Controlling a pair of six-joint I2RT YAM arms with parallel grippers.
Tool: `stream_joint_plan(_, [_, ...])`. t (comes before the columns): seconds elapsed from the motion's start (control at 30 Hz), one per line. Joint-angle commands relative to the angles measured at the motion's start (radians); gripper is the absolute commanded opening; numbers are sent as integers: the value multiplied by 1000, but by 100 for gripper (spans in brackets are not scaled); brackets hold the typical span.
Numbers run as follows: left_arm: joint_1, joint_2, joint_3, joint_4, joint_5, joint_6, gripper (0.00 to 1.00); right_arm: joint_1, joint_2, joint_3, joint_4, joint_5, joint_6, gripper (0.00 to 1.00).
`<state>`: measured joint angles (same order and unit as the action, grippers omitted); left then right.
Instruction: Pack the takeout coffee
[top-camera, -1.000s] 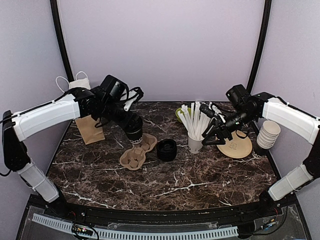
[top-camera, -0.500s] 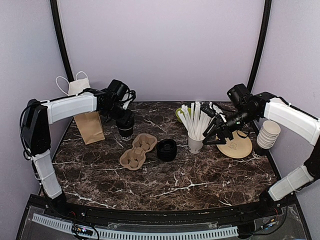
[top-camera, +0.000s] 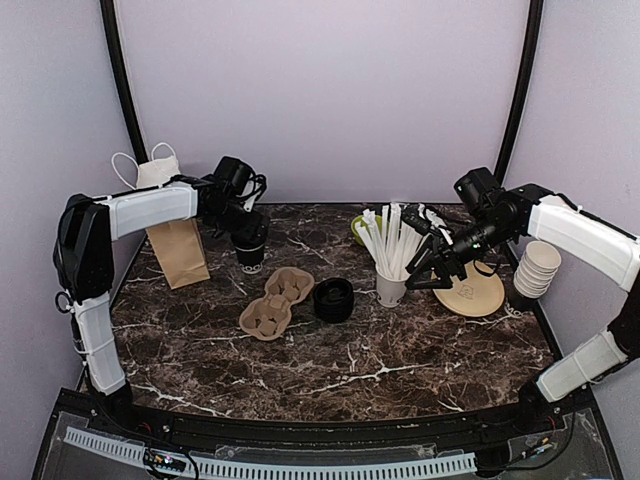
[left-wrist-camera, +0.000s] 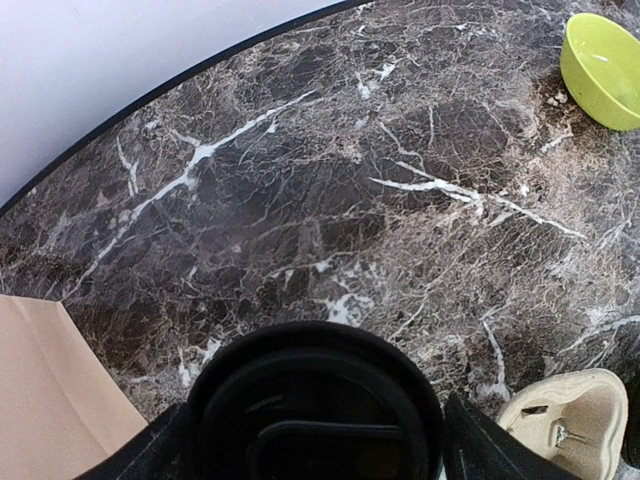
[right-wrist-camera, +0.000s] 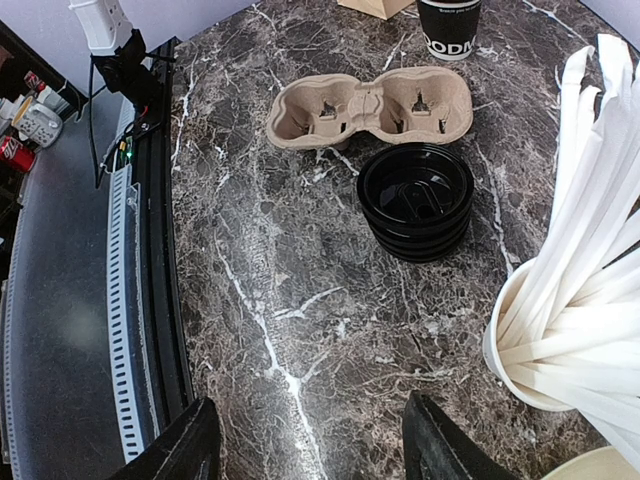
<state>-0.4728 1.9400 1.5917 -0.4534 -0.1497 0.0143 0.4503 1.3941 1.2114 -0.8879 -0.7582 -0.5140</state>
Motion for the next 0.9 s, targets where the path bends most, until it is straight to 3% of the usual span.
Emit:
stream_joint_plan(0.0, [4,5,25,-17,8,-7,89,-2,-9,16,-1,2,11,63])
stream_joint_plan(0.5, [4,-98,66,-24,-86,49,99,-27,20,103,-51,32,-4,63])
stream_joint_plan(0.7, [4,-238,15,17,-61,68,99,-128,25,168,-67,53,-18,62])
stream_joint_plan(0.87, [4,-375,-124,165,9,102,99,-270,40,207,-82,85,-32,61])
